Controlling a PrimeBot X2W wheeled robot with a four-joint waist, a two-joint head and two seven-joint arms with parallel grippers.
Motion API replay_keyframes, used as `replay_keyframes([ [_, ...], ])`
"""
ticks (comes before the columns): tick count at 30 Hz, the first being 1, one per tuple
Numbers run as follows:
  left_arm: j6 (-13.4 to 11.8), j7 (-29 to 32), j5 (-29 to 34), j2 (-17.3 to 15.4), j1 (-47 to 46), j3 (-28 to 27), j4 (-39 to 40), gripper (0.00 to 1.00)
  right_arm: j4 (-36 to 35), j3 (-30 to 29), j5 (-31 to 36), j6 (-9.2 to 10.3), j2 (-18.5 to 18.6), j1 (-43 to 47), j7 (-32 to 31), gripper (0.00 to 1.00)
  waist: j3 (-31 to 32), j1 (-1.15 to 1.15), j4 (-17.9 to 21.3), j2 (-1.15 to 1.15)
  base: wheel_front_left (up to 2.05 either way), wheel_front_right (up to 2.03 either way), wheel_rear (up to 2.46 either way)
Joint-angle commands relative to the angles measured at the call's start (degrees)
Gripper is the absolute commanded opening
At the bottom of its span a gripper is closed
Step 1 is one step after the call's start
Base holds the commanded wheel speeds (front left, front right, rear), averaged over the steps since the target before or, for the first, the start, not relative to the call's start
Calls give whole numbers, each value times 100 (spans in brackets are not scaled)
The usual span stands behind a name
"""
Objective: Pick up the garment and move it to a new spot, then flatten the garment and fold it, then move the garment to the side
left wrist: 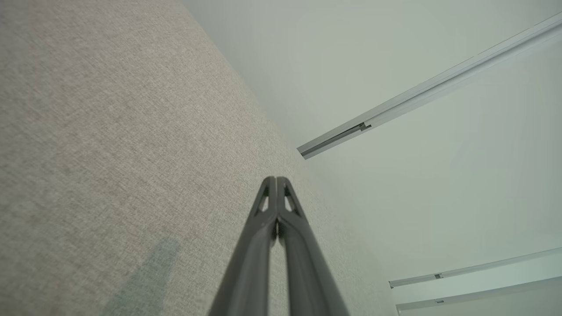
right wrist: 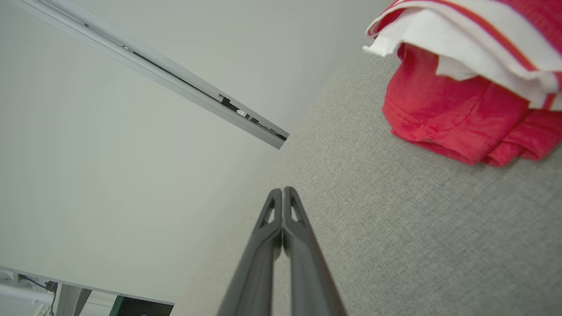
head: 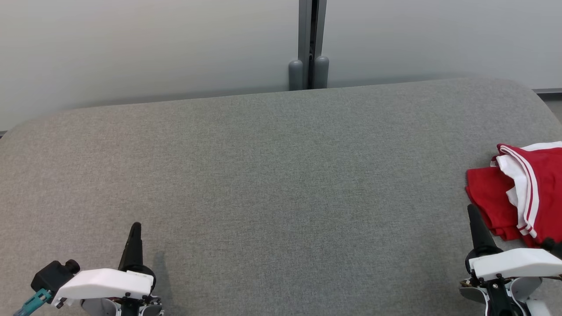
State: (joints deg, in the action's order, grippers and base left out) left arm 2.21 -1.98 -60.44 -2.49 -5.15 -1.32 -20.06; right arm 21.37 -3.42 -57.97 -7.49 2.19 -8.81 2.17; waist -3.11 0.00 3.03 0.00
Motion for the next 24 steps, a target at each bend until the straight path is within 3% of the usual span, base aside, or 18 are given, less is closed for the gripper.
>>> replay_keyframes([
  [1, 65, 39, -158, -33, -133, -56, 100, 0, -103, -36, -184, -1, 53, -7, -57, 0, 7, 0, -7, 0, 0, 0, 0],
  [24, 262, 383, -1418, -41, -147, -257, 316, 0, -382, -152, -1540, -1, 71, 108, -401, 0, 106, 0, -110, 0, 0, 0, 0],
])
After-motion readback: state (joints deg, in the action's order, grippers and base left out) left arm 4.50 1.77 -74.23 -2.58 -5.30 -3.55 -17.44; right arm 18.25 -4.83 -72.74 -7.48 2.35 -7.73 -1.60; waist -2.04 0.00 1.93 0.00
